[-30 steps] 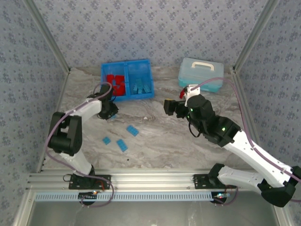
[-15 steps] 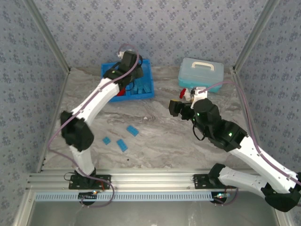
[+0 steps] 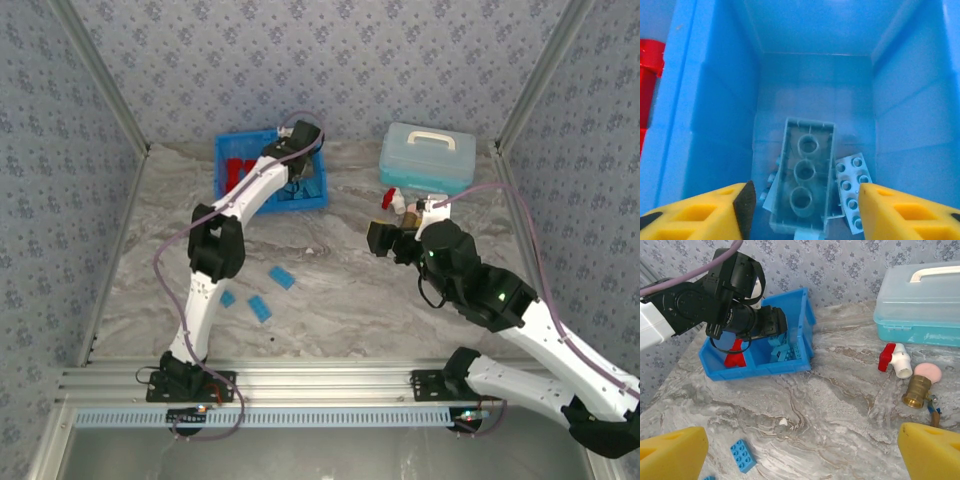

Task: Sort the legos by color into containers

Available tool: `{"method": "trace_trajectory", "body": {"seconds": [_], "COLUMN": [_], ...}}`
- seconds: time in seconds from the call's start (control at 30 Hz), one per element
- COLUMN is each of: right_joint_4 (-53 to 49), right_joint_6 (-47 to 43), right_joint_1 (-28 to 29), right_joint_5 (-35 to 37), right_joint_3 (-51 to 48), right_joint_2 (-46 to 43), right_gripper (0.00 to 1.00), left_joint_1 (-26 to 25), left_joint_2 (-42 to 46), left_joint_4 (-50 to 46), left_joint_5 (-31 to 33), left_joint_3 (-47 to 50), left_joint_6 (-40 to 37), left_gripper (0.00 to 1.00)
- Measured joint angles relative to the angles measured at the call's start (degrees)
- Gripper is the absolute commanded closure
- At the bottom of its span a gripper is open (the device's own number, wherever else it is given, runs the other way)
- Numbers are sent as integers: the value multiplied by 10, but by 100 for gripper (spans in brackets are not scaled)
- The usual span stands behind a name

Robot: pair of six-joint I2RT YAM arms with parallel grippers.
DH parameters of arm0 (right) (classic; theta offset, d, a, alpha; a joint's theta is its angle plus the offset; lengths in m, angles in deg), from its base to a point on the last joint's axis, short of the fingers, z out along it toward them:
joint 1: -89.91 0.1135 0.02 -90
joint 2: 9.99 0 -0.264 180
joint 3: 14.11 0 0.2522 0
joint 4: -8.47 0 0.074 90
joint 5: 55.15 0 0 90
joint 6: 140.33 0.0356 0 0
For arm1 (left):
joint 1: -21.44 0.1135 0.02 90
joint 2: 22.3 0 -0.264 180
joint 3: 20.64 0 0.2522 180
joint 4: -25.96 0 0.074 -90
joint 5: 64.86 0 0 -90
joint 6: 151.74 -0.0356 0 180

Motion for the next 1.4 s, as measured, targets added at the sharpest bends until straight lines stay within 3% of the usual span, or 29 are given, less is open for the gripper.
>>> {"method": "trace_trajectory", "body": {"seconds": [0.17, 0.27, 0.53, 0.77, 1.07, 1.4], "right_joint_4": [0, 5, 34, 59, 54, 52], "right_joint_6": [-16, -47, -128, -164, -188, -203], "right_joint_1": [0, 3, 73, 123, 134, 122], "right_joint_5": [-3, -29, -109, -159, -185, -183], "right_joint_3": [0, 0, 19, 88, 211, 271], "right_joint_2": [12, 34, 200, 397, 603, 720], "right_gripper": [0, 0, 0, 0, 11, 28], "left_joint_1": [0, 0, 6, 37, 50, 54], "left_joint_2": [30, 100, 498, 727, 864, 892], "left_joint_4": [-13, -23, -20, -97, -200, -184], "left_joint_5": [-13, -27, -85, -134, -162, -175], "left_joint_3": [-6, 21, 262, 455, 605, 687], "left_joint_6": [-1, -1, -32, -83, -120, -126], "left_gripper": [29, 29, 16, 1, 1, 1]}}
